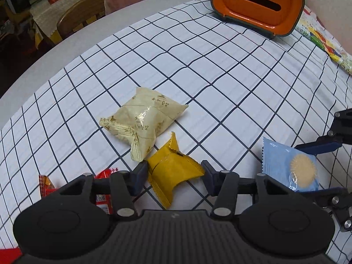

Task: Organize snacks
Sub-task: 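Carry the blue biscuit pack and yellow candy with both grippers over the box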

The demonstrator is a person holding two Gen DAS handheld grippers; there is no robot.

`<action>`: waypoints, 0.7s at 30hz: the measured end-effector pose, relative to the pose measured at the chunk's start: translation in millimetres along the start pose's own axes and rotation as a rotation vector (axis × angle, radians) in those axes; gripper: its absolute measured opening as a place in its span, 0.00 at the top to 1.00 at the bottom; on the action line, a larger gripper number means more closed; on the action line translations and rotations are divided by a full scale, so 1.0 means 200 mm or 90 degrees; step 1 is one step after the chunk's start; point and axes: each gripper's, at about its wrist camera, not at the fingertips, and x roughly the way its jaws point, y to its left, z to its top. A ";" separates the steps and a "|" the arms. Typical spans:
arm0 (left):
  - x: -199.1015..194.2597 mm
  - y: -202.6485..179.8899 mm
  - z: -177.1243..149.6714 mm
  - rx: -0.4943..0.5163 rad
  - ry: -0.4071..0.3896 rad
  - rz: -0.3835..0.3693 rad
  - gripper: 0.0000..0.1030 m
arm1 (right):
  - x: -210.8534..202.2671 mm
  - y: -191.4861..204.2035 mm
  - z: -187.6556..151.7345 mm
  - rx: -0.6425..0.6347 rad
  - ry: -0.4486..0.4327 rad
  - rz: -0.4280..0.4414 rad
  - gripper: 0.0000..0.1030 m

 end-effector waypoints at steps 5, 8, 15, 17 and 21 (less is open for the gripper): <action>-0.03 -0.01 -0.05 -0.025 -0.003 0.003 0.57 | -0.04 0.03 -0.02 0.018 -0.008 -0.006 0.55; -0.07 -0.02 -0.09 -0.047 -0.008 0.000 0.58 | -0.07 0.05 -0.02 0.030 -0.016 -0.006 0.55; -0.19 -0.02 -0.21 -0.089 -0.011 -0.015 0.76 | -0.16 0.13 -0.04 0.054 -0.031 -0.009 0.55; -0.21 -0.02 -0.25 -0.091 -0.009 -0.012 0.76 | -0.18 0.17 -0.05 0.055 -0.032 -0.009 0.55; -0.25 0.00 -0.31 -0.107 -0.012 -0.011 0.76 | -0.20 0.23 -0.07 0.059 -0.034 -0.011 0.55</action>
